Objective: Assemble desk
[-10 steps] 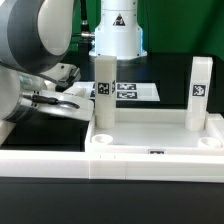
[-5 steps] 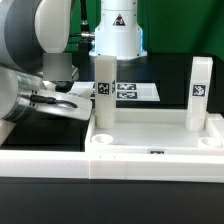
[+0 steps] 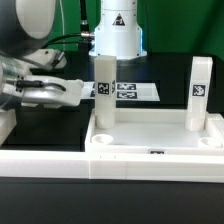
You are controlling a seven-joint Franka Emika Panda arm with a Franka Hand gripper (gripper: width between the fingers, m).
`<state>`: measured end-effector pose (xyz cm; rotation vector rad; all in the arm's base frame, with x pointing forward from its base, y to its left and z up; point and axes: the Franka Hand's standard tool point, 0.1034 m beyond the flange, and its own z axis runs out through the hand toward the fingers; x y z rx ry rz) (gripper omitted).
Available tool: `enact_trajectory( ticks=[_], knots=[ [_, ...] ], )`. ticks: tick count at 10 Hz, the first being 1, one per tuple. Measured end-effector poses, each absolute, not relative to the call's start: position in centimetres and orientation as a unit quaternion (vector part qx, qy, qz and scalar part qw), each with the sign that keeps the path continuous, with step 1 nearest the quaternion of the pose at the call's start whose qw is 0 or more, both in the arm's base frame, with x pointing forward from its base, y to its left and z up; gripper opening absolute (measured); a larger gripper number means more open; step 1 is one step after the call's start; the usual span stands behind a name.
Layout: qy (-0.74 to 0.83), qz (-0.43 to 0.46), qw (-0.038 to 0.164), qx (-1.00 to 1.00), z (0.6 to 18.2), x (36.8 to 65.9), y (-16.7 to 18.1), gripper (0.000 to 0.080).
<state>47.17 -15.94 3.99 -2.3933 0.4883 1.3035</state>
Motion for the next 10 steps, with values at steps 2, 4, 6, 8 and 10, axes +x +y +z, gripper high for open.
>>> enact_trajectory(
  ticks=[2, 4, 6, 8, 10],
  knots=[
    [0.157, 0.444, 0.179, -0.864, 6.6, 48.9, -15.6, 0.0290],
    [0.136, 0.415, 0.174, -0.883, 7.3, 50.1, -14.4, 0.0290],
    [0.140, 0.408, 0.172, -0.886, 7.0, 50.1, -14.8, 0.0290],
    [0.145, 0.392, 0.171, -0.892, 6.6, 50.8, -15.2, 0.0290],
    [0.141, 0.340, 0.159, -0.916, 8.8, 53.1, -15.4, 0.0290]
  ],
)
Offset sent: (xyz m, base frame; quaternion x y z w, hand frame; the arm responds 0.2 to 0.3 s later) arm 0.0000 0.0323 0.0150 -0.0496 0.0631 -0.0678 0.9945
